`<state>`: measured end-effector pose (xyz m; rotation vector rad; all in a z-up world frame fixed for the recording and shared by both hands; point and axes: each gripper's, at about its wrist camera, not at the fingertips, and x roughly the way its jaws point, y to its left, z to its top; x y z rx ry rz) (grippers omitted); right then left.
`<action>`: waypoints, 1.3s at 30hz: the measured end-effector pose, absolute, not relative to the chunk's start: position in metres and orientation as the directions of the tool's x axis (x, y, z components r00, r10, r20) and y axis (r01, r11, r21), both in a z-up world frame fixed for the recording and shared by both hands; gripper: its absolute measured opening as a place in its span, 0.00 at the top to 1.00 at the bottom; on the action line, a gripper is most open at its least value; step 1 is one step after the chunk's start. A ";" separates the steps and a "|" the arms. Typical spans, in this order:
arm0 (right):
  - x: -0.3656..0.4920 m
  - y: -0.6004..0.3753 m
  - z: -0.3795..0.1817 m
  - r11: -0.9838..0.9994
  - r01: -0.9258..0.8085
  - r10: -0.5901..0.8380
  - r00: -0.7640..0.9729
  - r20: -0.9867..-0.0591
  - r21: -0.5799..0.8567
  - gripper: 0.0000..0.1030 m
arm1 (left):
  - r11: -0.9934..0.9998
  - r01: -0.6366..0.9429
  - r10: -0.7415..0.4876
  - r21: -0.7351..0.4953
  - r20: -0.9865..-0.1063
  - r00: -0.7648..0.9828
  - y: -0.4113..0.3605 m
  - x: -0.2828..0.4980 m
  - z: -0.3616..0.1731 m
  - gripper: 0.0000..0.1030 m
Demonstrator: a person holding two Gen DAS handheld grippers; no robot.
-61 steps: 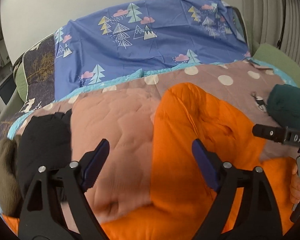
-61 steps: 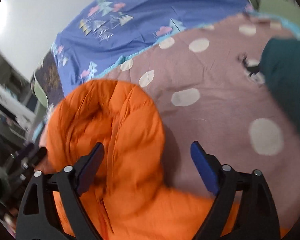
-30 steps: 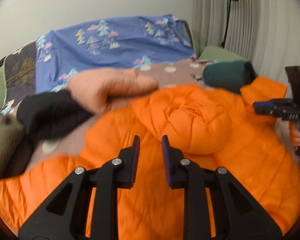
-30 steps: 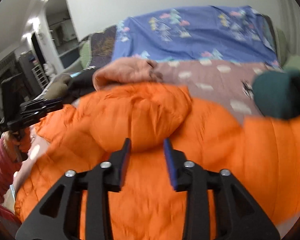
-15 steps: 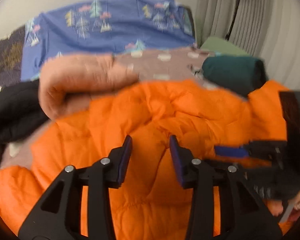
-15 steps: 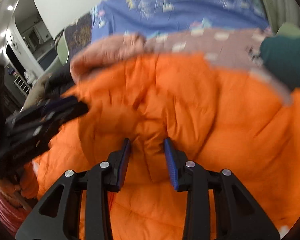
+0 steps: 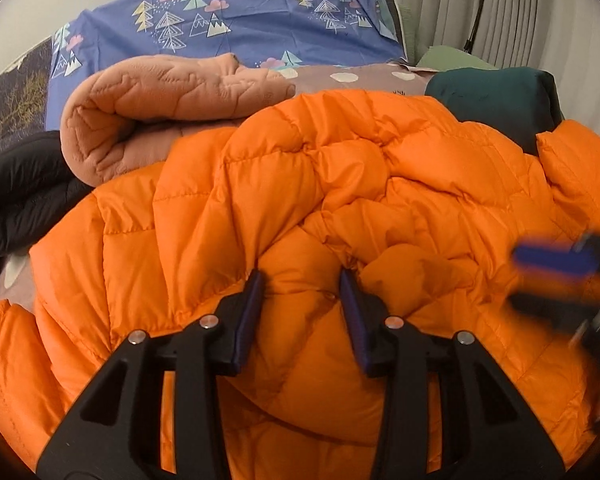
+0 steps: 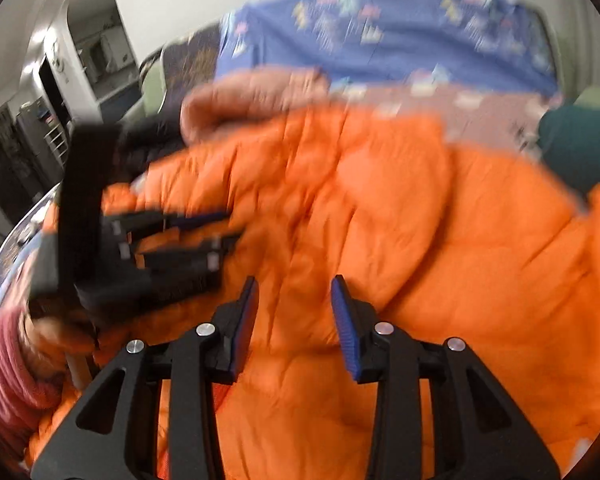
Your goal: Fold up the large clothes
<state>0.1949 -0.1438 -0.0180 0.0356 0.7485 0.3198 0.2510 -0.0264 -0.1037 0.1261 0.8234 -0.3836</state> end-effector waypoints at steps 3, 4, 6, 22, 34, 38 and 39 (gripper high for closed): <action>0.209 -0.146 -0.027 0.973 -0.220 0.205 0.693 -0.691 0.068 0.63 | 0.926 0.377 -0.271 -0.026 -0.740 0.615 -0.025 0.250 -0.104 0.60; 0.217 -0.148 -0.043 0.980 -0.191 0.165 0.664 -0.730 0.047 0.63 | 0.926 0.376 -0.268 -0.023 -0.742 0.614 -0.025 0.251 -0.105 0.60; 0.229 -0.154 -0.080 0.985 -0.160 0.153 0.604 -0.782 0.068 0.62 | 0.925 0.379 -0.267 -0.026 -0.754 0.601 -0.028 0.253 -0.110 0.56; 0.211 -0.134 -0.058 0.987 -0.094 -0.046 0.616 -0.786 -0.132 0.52 | 0.951 0.309 -0.202 0.010 -0.735 0.648 -0.024 0.219 -0.074 0.57; 0.197 -0.101 0.001 0.997 -0.080 0.057 0.693 -0.719 0.002 0.61 | 0.971 0.226 -0.221 -0.081 -0.671 0.708 0.028 0.150 -0.020 0.57; 0.220 -0.095 -0.055 0.999 -0.043 0.003 0.636 -0.772 -0.032 0.57 | 0.973 0.205 -0.220 -0.105 -0.689 0.690 0.055 0.137 -0.030 0.54; 0.220 -0.094 -0.079 0.997 -0.041 -0.019 0.638 -0.770 -0.058 0.54 | 0.974 0.195 -0.217 -0.111 -0.695 0.686 0.065 0.132 -0.035 0.52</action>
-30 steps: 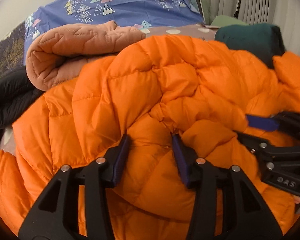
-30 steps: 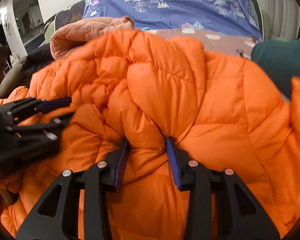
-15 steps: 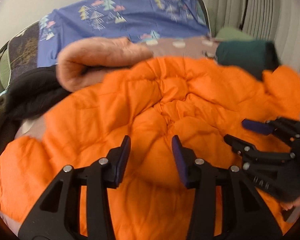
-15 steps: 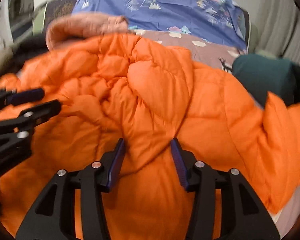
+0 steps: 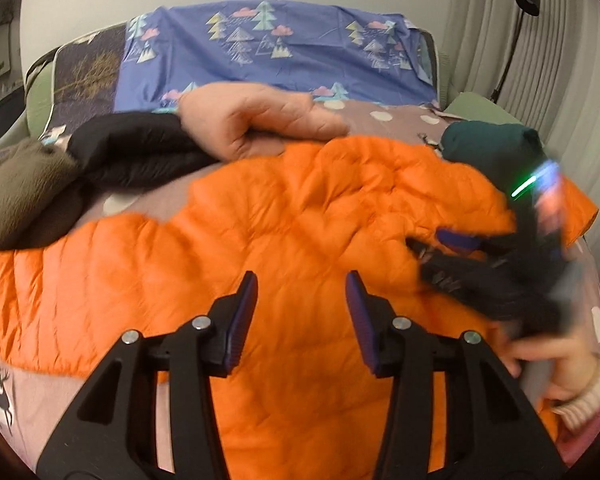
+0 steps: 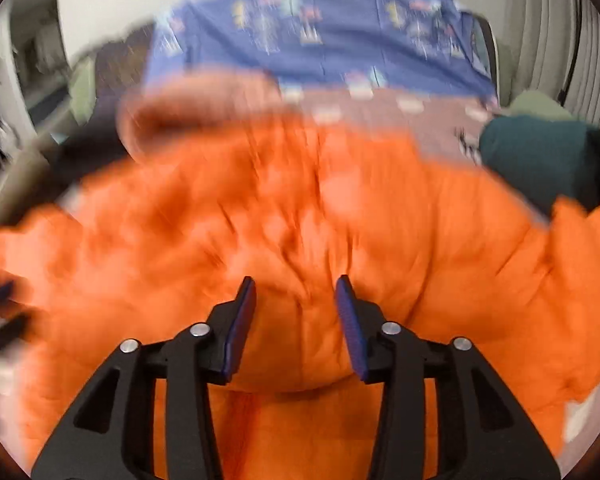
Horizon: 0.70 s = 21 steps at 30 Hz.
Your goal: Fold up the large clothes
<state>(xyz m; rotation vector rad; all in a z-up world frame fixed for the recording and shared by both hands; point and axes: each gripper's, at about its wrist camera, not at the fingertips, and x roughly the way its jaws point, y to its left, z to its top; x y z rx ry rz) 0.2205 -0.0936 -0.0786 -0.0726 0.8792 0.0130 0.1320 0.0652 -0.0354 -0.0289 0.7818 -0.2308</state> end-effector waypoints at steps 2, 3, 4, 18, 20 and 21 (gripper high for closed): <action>0.217 -0.095 -0.075 0.999 -0.036 -0.005 0.657 -0.753 -0.038 0.54 | 0.975 0.170 -0.221 -0.143 -0.706 0.673 0.088 0.125 -0.046 0.49; 0.217 -0.095 -0.077 0.999 -0.036 -0.006 0.655 -0.756 -0.038 0.53 | 0.972 0.142 -0.235 -0.189 -0.710 0.663 0.110 0.120 -0.055 0.47; 0.216 -0.095 -0.078 0.999 -0.037 -0.002 0.655 -0.755 -0.034 0.53 | 0.965 0.116 -0.250 -0.234 -0.708 0.660 0.127 0.116 -0.060 0.46; 0.216 -0.099 -0.077 0.999 -0.039 0.009 0.655 -0.755 -0.022 0.52 | 0.739 -0.393 -0.118 -0.547 -0.680 0.723 0.371 0.055 -0.109 0.32; 0.216 -0.099 -0.077 0.999 -0.039 0.007 0.656 -0.755 -0.025 0.52 | 0.682 -0.430 -0.132 -0.591 -0.679 0.723 0.393 0.056 -0.118 0.31; 0.216 -0.098 -0.077 0.999 -0.039 0.005 0.656 -0.754 -0.027 0.51 | 0.656 -0.455 -0.121 -0.602 -0.679 0.724 0.401 0.057 -0.122 0.29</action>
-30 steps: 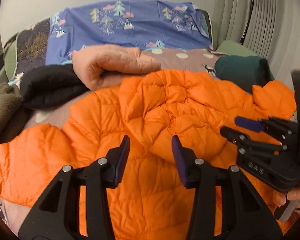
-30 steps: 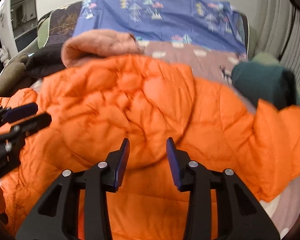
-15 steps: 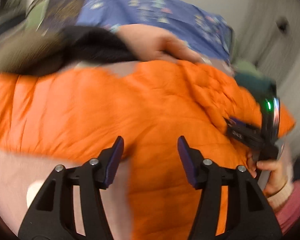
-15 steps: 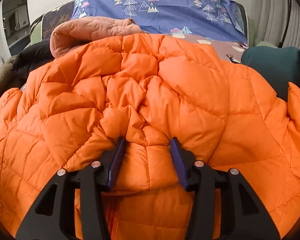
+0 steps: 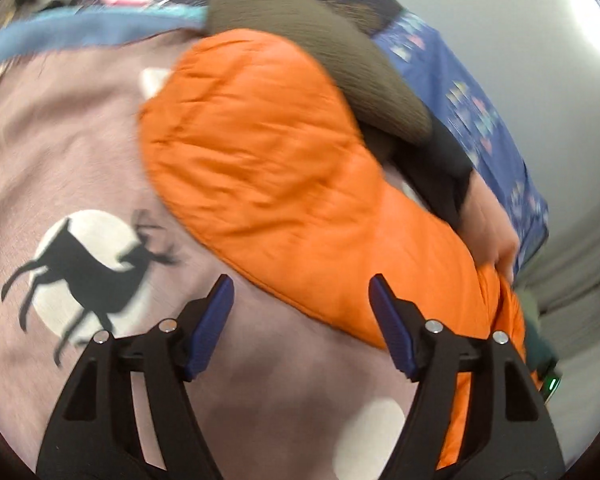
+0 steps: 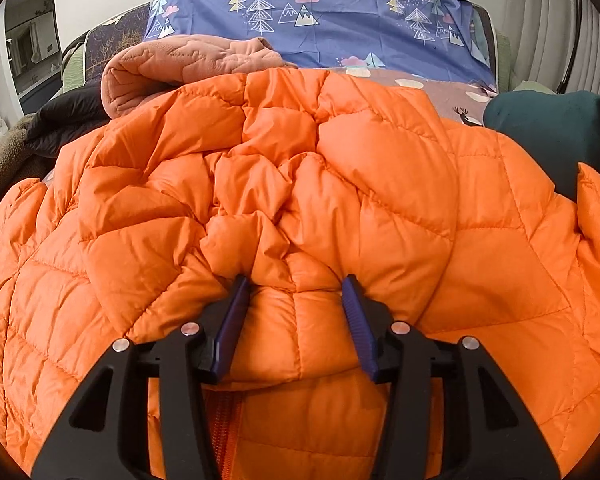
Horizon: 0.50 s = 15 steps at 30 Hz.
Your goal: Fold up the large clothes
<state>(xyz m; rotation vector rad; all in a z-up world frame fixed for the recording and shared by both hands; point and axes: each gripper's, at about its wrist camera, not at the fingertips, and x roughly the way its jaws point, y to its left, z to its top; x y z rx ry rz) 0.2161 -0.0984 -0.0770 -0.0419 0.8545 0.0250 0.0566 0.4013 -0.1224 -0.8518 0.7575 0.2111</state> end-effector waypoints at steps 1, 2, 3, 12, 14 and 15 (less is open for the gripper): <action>0.216 -0.098 -0.077 0.999 -0.039 0.005 0.656 -0.754 -0.027 0.51 | 0.633 -0.481 -0.101 -0.606 -0.681 0.726 0.410 0.059 -0.124 0.28; 0.216 -0.098 -0.077 0.999 -0.039 0.006 0.656 -0.754 -0.026 0.51 | 0.613 -0.506 -0.076 -0.606 -0.683 0.727 0.420 0.059 -0.128 0.24; 0.216 -0.098 -0.077 0.999 -0.039 0.006 0.656 -0.754 -0.026 0.51 | 0.580 -0.543 -0.035 -0.608 -0.684 0.729 0.432 0.057 -0.131 0.21; 0.216 -0.098 -0.078 0.999 -0.038 0.005 0.657 -0.754 -0.027 0.51 | 0.526 -0.484 -0.080 -0.699 -0.607 0.790 0.462 0.088 -0.143 0.34; 0.216 -0.098 -0.078 0.999 -0.038 0.005 0.657 -0.754 -0.027 0.51 | 0.514 -0.464 -0.105 -0.721 -0.590 0.800 0.468 0.092 -0.149 0.63; 0.216 -0.098 -0.078 0.999 -0.038 0.005 0.658 -0.753 -0.027 0.51 | 0.488 -0.449 -0.123 -0.748 -0.569 0.813 0.468 0.089 -0.153 0.78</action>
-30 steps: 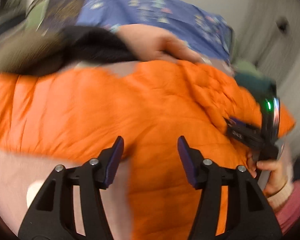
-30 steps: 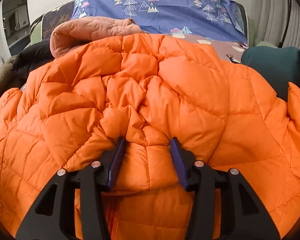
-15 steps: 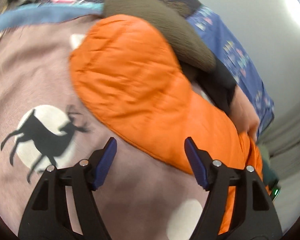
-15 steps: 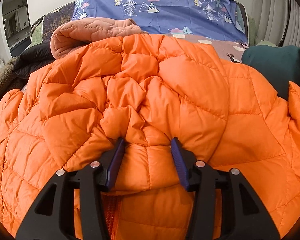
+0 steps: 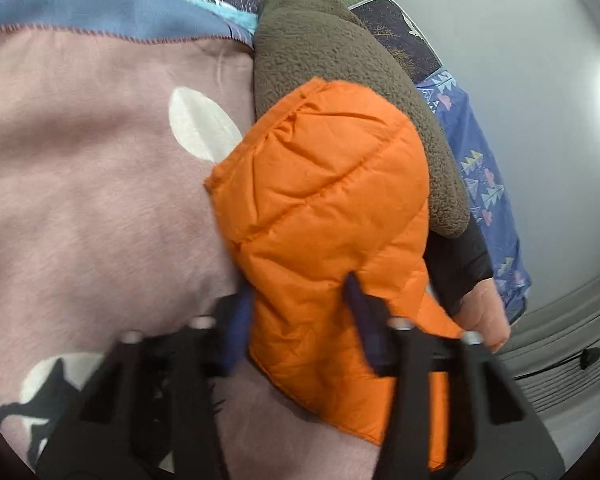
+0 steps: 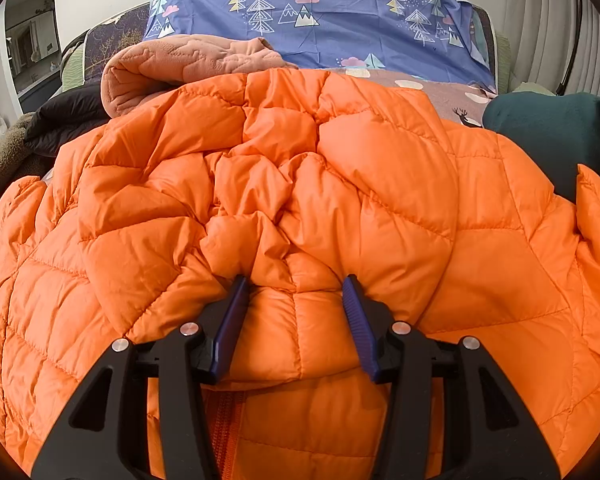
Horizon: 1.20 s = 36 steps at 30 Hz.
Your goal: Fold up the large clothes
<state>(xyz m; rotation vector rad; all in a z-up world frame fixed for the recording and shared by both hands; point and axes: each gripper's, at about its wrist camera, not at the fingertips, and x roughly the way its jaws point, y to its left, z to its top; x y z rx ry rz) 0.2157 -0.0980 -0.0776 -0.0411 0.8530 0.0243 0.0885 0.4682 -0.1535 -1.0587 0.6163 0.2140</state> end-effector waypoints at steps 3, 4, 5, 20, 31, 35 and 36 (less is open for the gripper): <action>0.216 -0.098 -0.078 0.999 -0.038 0.003 0.658 -0.753 -0.029 0.51 | 0.474 -0.371 -0.126 -0.798 -0.479 0.869 0.461 0.078 -0.142 0.87; 0.216 -0.098 -0.078 0.999 -0.038 0.003 0.658 -0.753 -0.029 0.51 | 0.518 -0.337 -0.126 -0.786 -0.460 0.879 0.454 0.076 -0.128 0.88; 0.216 -0.098 -0.078 0.999 -0.038 0.002 0.658 -0.753 -0.030 0.51 | 0.544 -0.315 -0.128 -0.778 -0.448 0.885 0.449 0.075 -0.119 0.89; 0.219 -0.102 -0.076 0.999 -0.035 0.025 0.653 -0.757 0.002 0.50 | 0.777 0.259 -0.503 -0.574 -0.321 0.802 0.183 0.146 0.058 0.91; 0.168 -0.216 -0.034 0.960 0.041 0.194 0.621 -0.760 0.278 0.45 | 0.782 0.493 -0.613 -0.380 -0.611 0.501 -0.058 0.182 -0.022 0.70; 0.159 -0.243 -0.034 0.948 0.052 0.215 0.618 -0.756 0.313 0.44 | 0.790 0.518 -0.581 -0.327 -0.669 0.464 -0.081 0.182 -0.045 0.44; 0.159 -0.245 -0.033 0.945 0.049 0.224 0.621 -0.751 0.322 0.45 | 0.792 0.519 -0.578 -0.321 -0.670 0.467 -0.080 0.182 -0.045 0.42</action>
